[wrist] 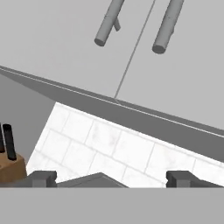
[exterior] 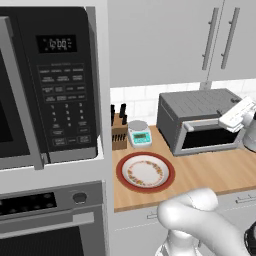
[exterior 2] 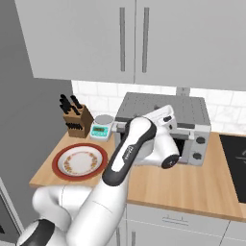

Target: Pick up the kebab skewer and baguette bread, and place them inside the toaster oven. Close the toaster oven door and start by setting the timer.

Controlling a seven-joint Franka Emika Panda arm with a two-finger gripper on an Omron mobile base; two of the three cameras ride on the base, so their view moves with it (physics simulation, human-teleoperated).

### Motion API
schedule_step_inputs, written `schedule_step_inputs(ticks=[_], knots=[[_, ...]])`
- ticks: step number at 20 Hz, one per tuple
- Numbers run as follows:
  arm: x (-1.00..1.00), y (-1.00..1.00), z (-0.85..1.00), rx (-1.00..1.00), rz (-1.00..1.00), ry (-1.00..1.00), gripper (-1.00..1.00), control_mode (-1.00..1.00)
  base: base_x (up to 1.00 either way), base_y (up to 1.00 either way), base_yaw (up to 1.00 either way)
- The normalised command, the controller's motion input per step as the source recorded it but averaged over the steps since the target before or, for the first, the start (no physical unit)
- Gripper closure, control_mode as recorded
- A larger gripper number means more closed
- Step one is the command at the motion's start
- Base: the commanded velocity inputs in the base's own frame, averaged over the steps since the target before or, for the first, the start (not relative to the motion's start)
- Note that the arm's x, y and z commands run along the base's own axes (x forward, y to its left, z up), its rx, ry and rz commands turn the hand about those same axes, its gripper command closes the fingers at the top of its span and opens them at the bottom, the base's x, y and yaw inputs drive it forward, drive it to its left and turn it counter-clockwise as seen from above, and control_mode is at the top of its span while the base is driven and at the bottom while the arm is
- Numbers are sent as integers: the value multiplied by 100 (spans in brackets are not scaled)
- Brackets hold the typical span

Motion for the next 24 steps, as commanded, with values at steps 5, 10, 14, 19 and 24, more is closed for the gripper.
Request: schedule_step_inputs(ticks=[5,10,14,19,24], knots=[[-99,-18,-38,-5,0,0,-100,-100,0,0,0],[-41,-46,-50,2,0,0,-100,-100,0,0,0],[7,-20,-50,15,0,1,-100,-100,0,0,0],[21,-8,-54,22,0,0,-100,-100,0,0,0],[39,-13,-42,17,0,0,-100,-100,0,0,0]])
